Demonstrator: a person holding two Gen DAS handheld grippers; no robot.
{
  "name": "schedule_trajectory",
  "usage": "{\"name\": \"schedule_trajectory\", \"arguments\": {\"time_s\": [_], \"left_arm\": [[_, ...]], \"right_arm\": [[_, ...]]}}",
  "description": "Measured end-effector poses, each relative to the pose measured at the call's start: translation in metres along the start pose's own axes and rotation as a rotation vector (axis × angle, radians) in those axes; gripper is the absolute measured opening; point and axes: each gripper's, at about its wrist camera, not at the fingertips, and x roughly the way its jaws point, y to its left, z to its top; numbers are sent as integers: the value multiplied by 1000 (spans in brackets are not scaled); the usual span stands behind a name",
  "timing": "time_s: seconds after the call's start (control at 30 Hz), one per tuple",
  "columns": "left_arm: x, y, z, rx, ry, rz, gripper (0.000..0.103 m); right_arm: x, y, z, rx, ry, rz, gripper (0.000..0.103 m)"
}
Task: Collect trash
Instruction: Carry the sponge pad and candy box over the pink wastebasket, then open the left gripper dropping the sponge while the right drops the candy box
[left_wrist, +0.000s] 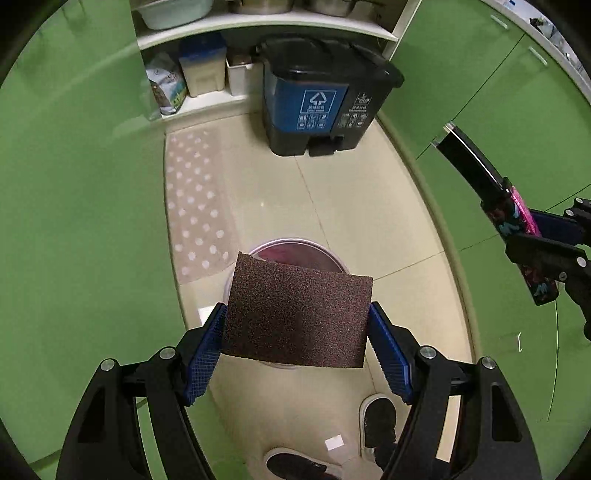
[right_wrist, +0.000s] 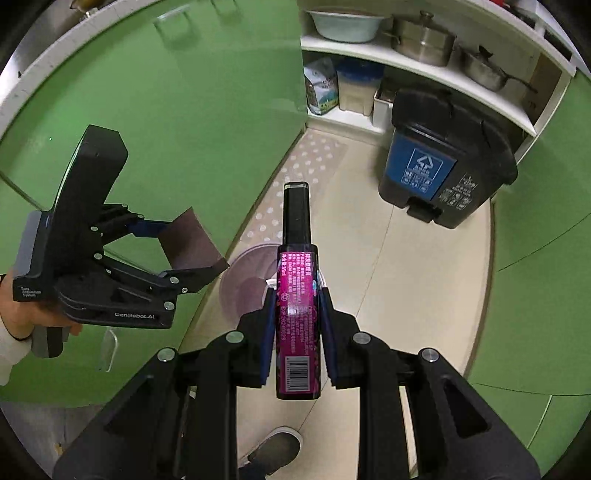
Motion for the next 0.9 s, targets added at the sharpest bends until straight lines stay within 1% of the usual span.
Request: {"name": "schedule_trajectory", "arguments": {"time_s": [0.07,0.1,0.13,0.37,0.53,0.9], "left_arm": [[5,1,0,0,-6,3,76],[7,2,0,-6,-10,1,89],[8,4,0,-13,-17,3,96],[11,12,0,-39,-15,17,96],[3,19,-2,-58,-28,28,96],[-15,47,-14,-126,-58,43,96]], "right_arm": [[8,-3,-2,4,2,0,22],[10,-4,-2,6,3,0,22],[10,-4,-3,9,3,-1,22],[13,-2,-4,10,1,-1,22],[16,3,-5,-1,4,10,22],[43,22,5,-53,28,51,22]]}}
